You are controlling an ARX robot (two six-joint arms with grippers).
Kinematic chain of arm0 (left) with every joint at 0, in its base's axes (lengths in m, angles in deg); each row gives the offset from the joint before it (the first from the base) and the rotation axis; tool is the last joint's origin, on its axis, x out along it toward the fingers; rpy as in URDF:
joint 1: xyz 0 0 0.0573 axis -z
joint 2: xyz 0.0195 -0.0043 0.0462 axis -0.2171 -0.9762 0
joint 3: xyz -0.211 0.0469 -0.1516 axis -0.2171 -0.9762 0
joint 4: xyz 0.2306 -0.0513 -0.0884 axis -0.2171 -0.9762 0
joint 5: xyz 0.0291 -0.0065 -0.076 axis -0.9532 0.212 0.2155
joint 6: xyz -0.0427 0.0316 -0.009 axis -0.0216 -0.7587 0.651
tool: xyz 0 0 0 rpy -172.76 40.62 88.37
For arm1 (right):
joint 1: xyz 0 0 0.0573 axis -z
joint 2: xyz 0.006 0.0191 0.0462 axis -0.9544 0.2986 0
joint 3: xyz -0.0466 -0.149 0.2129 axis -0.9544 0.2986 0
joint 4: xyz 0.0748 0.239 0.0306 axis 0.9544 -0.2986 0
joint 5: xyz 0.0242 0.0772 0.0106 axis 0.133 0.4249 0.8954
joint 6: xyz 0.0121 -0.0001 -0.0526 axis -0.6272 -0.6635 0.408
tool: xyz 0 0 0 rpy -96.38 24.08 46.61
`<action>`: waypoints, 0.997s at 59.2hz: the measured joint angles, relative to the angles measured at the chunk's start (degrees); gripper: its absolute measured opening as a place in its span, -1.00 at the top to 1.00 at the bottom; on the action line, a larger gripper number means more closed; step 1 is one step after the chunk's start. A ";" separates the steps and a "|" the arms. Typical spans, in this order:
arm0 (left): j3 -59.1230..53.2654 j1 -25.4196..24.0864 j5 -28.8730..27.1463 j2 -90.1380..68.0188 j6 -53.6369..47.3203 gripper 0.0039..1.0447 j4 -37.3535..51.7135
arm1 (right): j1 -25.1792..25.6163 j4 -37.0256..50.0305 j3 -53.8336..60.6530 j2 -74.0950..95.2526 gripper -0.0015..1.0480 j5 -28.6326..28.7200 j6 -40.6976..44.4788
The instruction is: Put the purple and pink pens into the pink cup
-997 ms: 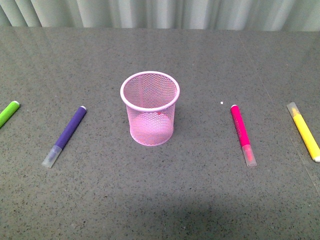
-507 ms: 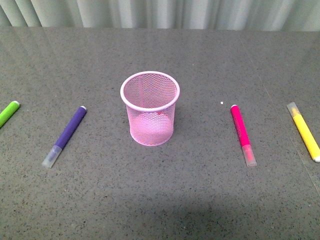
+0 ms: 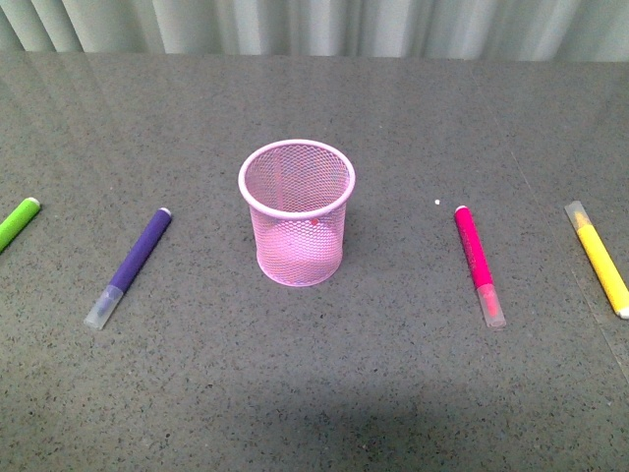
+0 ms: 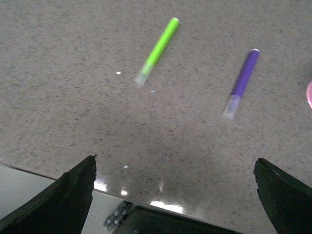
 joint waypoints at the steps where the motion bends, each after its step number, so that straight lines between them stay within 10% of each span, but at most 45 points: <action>1: 1.22 -0.17 0.55 -1.86 -0.33 -0.85 0.83 | 0.00 0.00 0.00 0.00 -0.86 -0.02 0.02; 21: 27.56 1.75 1.07 -32.35 -8.74 -0.85 15.10 | 0.00 0.00 0.00 0.00 -0.86 -0.02 0.02; 59: 50.47 13.84 -3.26 -78.58 -5.88 -0.85 9.16 | 0.00 0.00 0.00 0.00 -0.86 -0.02 0.00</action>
